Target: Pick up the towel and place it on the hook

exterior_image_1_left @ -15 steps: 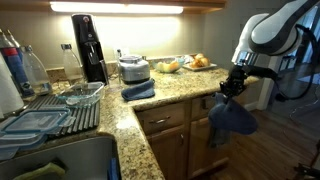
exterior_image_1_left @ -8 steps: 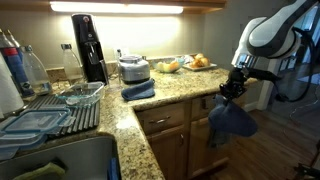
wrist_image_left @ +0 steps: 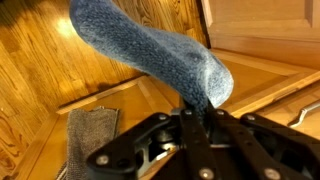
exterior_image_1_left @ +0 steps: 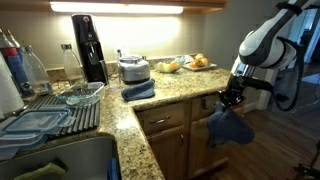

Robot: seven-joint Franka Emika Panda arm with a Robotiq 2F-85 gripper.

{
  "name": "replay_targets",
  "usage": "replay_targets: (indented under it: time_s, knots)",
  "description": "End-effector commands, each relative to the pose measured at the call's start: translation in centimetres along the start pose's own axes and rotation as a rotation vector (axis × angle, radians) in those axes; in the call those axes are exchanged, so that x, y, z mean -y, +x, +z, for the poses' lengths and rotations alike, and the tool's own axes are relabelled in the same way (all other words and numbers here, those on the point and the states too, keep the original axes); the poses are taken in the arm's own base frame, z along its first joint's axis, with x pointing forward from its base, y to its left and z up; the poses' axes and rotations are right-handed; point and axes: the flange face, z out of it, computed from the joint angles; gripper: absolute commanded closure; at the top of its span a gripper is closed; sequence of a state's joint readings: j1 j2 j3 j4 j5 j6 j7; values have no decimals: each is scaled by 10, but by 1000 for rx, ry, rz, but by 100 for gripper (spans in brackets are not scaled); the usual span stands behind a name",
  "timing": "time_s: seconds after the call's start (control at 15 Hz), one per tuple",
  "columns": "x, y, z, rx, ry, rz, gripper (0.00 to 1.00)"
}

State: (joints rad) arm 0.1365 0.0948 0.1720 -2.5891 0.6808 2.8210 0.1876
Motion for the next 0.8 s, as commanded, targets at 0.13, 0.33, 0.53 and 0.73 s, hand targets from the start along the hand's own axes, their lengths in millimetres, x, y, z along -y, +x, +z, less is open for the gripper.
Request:
replay_targets:
  time_s: [0.13,0.33,0.53,0.73]
  knots:
    - [-4,5,22,-27,45,9,96]
    - [-5,8,33,-32,63,0,96]
    - [-6,14,42,-45,82,-18,96]
    - [-4,19,46,-71,91,-51,96]
